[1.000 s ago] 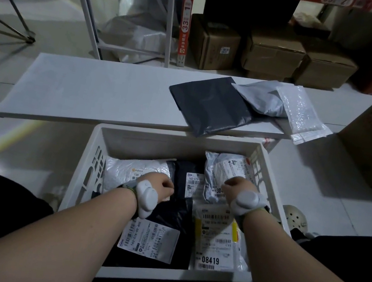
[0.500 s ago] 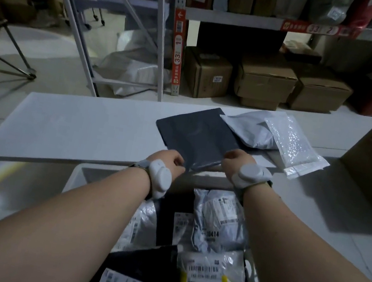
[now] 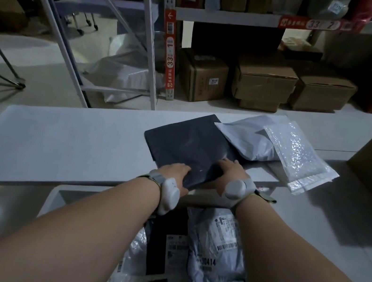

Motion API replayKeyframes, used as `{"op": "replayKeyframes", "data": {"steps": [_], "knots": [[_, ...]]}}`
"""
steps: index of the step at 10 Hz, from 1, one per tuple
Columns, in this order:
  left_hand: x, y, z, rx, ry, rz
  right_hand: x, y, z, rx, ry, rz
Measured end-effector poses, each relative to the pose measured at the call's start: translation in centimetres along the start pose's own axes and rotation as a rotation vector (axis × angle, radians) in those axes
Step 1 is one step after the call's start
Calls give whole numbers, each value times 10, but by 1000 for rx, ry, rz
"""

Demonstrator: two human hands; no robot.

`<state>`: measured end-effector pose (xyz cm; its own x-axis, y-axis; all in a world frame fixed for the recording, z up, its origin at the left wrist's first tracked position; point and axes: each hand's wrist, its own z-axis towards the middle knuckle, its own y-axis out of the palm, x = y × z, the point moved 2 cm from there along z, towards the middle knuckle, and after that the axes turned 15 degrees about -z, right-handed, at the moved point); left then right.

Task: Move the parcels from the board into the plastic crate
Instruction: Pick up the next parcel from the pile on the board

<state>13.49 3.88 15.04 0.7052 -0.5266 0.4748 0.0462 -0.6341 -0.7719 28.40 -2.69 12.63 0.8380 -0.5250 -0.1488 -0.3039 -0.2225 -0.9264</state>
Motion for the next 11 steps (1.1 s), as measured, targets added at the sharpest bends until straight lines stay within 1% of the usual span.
{"op": "replayKeyframes", "data": {"steps": [1,4,5,6,7,8,9,10,11], "knots": [[-12,-1,-1,22,-36,41,-11,5,-3,43,15,-32],[-53,-4,-30,231,-127,164,-49,6,-22,30,-122,-89],[-68,-4,-41,289,-183,101,-64,9,-27,-6,-185,-127],[-82,-4,-49,347,-247,5,-78,14,-36,34,-245,-175],[-96,-7,-55,419,-365,-123,-89,14,-47,40,-289,-180],[-109,-10,-58,500,-541,-304,-84,9,-47,93,-221,-34],[-116,-14,-53,552,-642,-454,-65,6,-37,250,-62,58],[-122,-14,-40,502,-650,-423,-51,7,-30,201,54,114],[-109,-14,-39,484,-630,-796,-50,8,-25,127,86,137]]}}
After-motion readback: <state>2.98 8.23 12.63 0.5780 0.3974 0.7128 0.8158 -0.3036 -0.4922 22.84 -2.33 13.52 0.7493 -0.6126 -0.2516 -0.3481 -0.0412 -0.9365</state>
